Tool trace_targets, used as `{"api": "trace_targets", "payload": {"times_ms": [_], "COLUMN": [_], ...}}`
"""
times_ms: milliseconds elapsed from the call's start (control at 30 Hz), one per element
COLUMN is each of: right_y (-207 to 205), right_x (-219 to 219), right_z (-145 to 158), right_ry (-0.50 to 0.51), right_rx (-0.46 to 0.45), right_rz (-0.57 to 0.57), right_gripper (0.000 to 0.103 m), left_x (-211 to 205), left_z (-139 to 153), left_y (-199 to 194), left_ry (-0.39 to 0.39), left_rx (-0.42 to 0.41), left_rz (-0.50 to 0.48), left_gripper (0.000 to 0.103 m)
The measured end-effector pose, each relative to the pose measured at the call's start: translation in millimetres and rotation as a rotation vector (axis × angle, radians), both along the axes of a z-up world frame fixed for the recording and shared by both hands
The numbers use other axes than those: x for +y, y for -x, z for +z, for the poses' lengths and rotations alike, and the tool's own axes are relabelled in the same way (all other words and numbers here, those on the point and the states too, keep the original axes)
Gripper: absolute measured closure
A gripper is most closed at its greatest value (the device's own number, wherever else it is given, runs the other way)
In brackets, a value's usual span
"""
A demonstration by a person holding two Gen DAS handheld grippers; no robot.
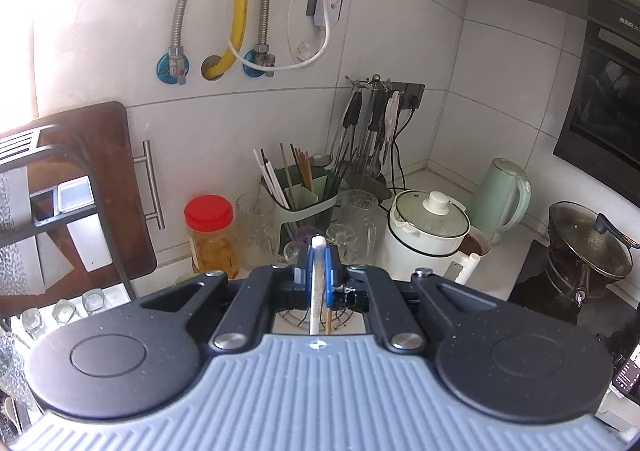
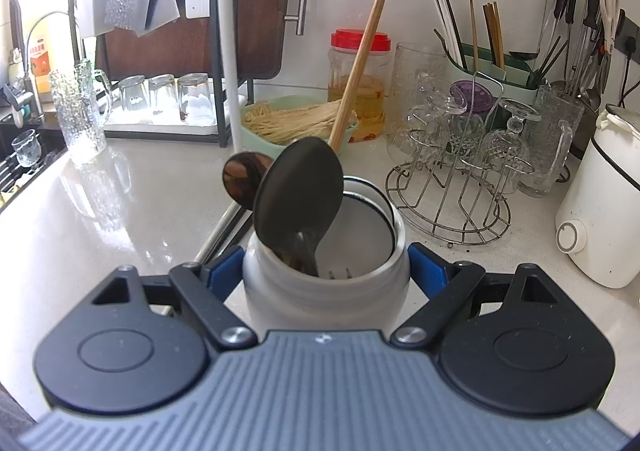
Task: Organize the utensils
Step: 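Lower the white chopstick into the jar and open the left gripper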
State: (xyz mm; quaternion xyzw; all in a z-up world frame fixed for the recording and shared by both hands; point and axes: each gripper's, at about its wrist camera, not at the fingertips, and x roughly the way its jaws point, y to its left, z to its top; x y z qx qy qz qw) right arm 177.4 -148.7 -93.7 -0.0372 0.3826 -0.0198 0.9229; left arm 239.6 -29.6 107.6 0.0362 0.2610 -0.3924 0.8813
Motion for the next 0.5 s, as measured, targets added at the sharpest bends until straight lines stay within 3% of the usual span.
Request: {"api": "trace_targets", "payload": {"times_ms": [333,500], "right_y": [0.1,0.4], "right_x": [0.3,0.4], "right_z": [0.1,0.2], "right_ry": [-0.001,-0.002], "right_rx": [-0.003,-0.004], "right_rz": [-0.004,-0.004], "right_gripper": [0.013,0.013], "left_x": [-8.8,-20.1], "left_z": [15.8,10.0], "left_y": [0.7,-1.7], "left_ry": [0.024,0.014], "left_rx": [-0.037,-0.018], "left_rz": [-0.03,-0.054], "left_gripper": [0.096,0.096]}}
